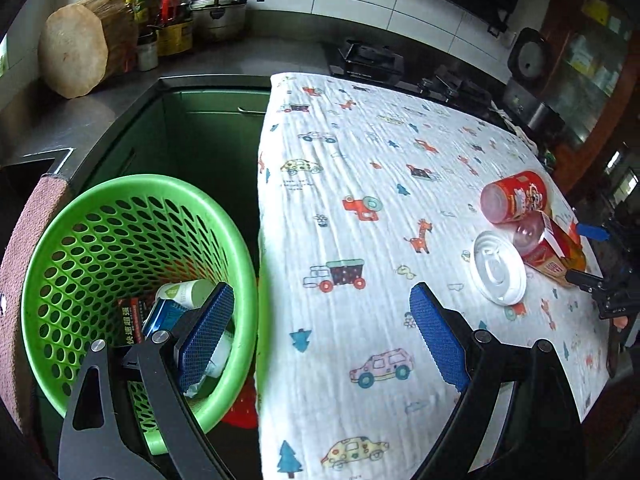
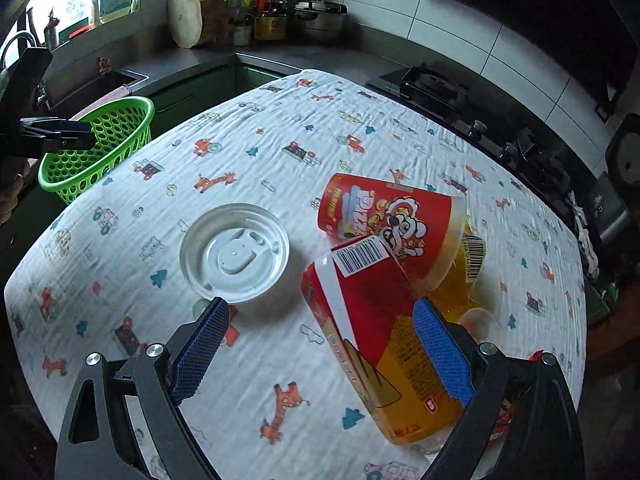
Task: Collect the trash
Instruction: 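Move the left tool to the white lid while the right tool approaches the red-yellow carton, then grasp the white lid with the left tool while the right tool grasps the red-yellow carton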
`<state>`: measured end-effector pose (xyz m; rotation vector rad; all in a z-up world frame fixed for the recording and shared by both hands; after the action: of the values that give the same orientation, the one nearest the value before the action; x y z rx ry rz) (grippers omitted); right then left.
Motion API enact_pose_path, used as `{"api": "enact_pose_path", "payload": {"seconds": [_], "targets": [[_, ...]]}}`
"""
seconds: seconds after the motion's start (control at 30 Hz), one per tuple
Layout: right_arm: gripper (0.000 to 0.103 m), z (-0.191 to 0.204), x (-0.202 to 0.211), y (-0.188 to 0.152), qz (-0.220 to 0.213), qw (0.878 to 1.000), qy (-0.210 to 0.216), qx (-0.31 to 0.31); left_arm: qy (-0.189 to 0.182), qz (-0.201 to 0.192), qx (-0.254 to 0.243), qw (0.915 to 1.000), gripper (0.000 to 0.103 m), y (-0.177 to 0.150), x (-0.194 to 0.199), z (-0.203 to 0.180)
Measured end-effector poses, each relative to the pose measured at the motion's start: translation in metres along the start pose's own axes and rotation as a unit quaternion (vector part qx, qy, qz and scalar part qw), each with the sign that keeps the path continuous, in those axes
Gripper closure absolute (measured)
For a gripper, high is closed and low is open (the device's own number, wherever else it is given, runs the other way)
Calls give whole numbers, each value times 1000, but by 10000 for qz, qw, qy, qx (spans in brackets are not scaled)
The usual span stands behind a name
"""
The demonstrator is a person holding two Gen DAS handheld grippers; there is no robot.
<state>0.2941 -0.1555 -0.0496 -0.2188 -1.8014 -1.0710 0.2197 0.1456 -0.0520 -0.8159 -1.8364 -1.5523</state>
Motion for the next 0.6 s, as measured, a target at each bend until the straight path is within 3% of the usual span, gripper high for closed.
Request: {"api": "enact_pose_path", "payload": {"seconds": [0.6], "targets": [[13, -27, -49, -11, 478, 9970, 189, 576, -269, 222, -316, 9989, 14, 15, -35, -54]]}}
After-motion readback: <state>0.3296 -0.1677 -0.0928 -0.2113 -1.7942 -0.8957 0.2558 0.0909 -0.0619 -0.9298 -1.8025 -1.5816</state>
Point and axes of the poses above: each gripper's, at about its wrist camera, not at the fingertips, and x roughly against the way its jaws point, z to its left, y to its top, the point moved 5 cm from there along -x, roughly the way its jaws point, and after that the axes turned 5 degrees about -x, right-handed, at the moved point
